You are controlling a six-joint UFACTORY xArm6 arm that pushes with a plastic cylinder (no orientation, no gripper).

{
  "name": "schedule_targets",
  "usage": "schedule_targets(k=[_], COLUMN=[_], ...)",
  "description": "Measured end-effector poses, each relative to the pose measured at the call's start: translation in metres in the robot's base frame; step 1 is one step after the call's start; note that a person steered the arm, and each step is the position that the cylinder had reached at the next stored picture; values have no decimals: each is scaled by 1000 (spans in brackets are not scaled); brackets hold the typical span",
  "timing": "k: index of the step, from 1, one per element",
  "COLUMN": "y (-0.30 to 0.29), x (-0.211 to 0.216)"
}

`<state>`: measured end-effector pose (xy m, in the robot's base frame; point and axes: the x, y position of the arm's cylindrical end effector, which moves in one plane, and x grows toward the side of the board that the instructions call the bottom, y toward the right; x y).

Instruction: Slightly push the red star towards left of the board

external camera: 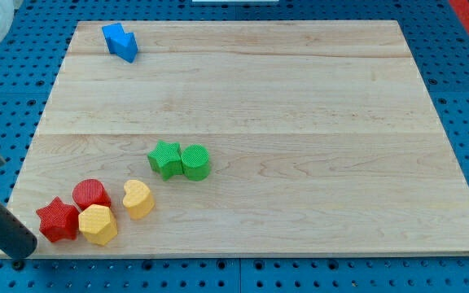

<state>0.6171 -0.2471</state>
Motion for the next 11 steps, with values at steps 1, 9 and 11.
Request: schedule_targets(k=[1,9,11], y=[0,110,93], x=[0,-39,-35])
